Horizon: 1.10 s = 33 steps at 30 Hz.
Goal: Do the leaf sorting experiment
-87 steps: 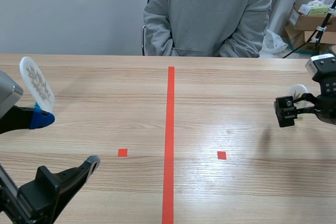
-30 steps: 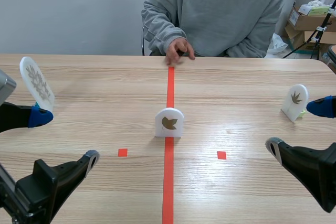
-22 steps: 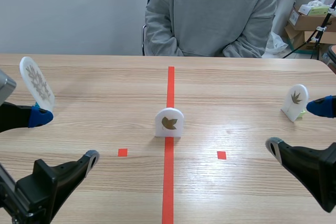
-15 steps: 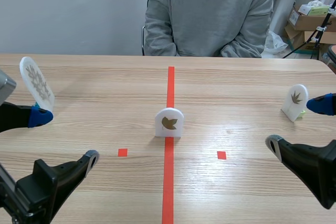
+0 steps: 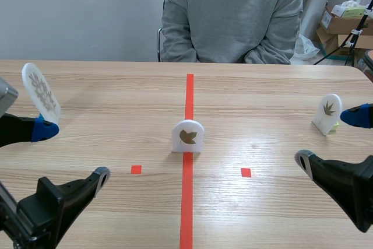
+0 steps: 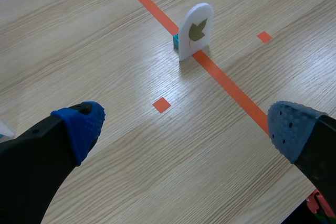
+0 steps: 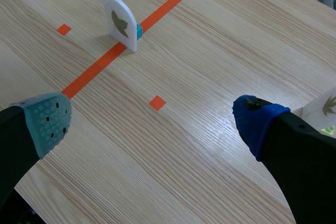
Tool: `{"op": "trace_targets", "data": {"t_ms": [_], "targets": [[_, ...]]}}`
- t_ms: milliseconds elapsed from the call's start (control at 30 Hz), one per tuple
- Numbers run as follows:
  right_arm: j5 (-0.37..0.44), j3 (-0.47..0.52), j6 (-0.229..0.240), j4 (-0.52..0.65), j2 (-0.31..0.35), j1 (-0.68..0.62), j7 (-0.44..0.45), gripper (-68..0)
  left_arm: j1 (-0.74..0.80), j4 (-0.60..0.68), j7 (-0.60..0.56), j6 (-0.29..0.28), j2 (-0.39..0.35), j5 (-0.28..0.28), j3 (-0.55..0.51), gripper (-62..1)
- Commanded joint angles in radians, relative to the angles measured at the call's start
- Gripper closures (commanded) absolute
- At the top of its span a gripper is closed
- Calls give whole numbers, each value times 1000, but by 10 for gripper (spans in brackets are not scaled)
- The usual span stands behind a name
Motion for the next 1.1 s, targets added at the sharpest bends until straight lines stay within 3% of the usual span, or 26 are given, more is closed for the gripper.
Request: {"op": "trace_targets", "data": {"t_ms": [0,200,400,533,733,1067], "targets": [[-13,4,0,-3,18,10,13,-638,-3,6,-10,0,7,-6,-3,-623],[-117,2,-5,-5,18,28,4,-638,-3,6,-10,0,8,-6,-3,-623],[-211,-68,-11,-84,19,177,-59,-638,-3,6,-10,0,8,-6,-3,-623],[-264,-190,-11,-220,23,339,-61,-638,-3,6,-10,0,8,-2,-3,-623],[-268,-428,-10,-492,11,612,-25,-638,-3,6,-10,0,8,-2,-3,-623],[-358,-710,-3,-852,-148,970,31,-638,-3,6,-10,0,8,-2,-3,-623]]}}
